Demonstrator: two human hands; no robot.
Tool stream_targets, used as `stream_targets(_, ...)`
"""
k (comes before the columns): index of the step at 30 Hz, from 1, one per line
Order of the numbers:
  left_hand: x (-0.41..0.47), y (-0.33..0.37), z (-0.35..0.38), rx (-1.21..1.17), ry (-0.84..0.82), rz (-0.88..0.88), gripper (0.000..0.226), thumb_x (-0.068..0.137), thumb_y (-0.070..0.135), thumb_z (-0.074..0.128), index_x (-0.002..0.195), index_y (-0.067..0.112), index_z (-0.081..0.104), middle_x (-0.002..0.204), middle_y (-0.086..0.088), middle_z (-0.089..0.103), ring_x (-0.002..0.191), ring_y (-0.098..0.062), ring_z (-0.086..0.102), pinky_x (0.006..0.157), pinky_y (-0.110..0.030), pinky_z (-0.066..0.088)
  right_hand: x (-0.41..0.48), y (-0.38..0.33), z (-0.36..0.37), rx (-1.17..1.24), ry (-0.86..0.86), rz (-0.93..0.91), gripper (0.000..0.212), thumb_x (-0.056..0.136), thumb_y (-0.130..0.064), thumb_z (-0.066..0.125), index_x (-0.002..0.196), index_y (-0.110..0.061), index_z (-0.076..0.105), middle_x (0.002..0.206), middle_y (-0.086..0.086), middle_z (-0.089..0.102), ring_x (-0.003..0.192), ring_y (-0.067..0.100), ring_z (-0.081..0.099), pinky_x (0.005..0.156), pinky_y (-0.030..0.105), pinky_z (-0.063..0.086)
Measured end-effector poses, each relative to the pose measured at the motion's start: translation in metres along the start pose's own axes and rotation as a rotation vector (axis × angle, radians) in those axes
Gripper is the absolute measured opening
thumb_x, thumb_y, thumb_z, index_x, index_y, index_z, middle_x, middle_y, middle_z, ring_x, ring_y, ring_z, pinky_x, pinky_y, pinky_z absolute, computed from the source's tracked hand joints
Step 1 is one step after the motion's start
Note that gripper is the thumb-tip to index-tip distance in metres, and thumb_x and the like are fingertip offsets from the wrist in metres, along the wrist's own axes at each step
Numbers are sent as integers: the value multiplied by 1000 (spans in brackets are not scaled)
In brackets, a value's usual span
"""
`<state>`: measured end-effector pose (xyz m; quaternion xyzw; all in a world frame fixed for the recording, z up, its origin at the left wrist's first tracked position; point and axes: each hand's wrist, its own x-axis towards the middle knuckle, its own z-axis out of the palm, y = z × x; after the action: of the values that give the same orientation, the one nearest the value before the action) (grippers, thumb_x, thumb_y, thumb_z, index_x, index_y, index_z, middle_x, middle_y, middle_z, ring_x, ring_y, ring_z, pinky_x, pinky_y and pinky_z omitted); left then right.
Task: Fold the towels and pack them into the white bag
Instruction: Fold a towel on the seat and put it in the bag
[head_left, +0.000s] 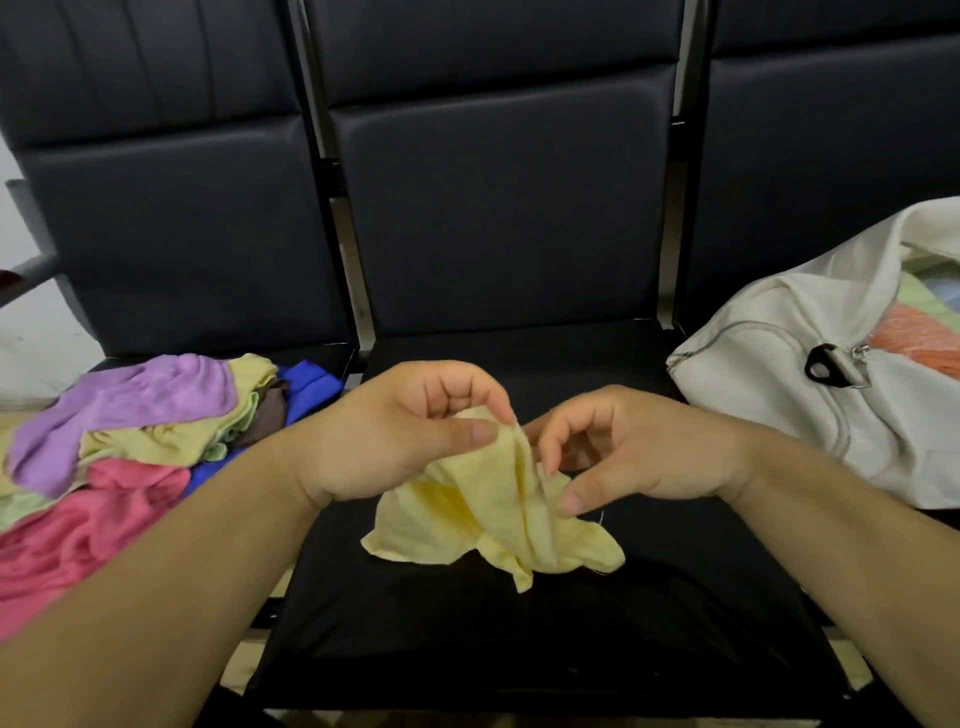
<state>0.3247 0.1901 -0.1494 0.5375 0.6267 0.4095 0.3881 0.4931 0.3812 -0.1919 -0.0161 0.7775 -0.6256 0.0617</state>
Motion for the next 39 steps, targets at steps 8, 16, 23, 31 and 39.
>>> stream_targets(8, -13, -5, -8, -86, -26, 28, 21, 85, 5, 75, 98, 20, 70, 92, 2, 71, 81, -12, 67, 69, -23, 55, 5, -10, 19, 5, 73, -70, 34, 76, -9, 84, 69, -26, 55, 73, -1, 48, 66, 11, 46, 60, 20, 44)
stream_targets(16, -30, -20, -24, 532, -85, -199, 28, 99, 14, 62, 105, 38, 75, 111, 11, 73, 103, -14, 68, 102, -43, 50, -7, -22, 6, -19, 200, -82, 35, 79, 9, 76, 70, -24, 68, 73, -11, 61, 70, 4, 59, 69, 20, 50)
stream_targets(23, -31, 57, -31, 154, 258, -44, 23, 100, 14, 61, 105, 28, 78, 111, 7, 75, 102, -11, 71, 85, -30, 57, -2, -73, 9, -732, 76, 123, 15, 82, -27, 83, 82, -38, 72, 91, -29, 65, 94, -7, 60, 88, 20, 42)
stream_targets(31, -49, 129, -62, 976, 12, -115, 31, 85, 24, 80, 98, 51, 74, 98, 35, 65, 92, 12, 58, 79, -15, 41, -21, -190, -4, -769, 412, -95, 9, 83, -35, 81, 86, -41, 76, 100, -25, 67, 99, -3, 60, 89, 19, 43)
stream_targets(39, -69, 155, -76, 351, 332, -39, 27, 105, 17, 52, 106, 28, 77, 123, -3, 66, 103, -18, 67, 91, -43, 58, -21, -195, 38, -247, 474, -282, 19, 97, -20, 67, 88, -36, 70, 101, -17, 66, 95, 10, 63, 84, 33, 52)
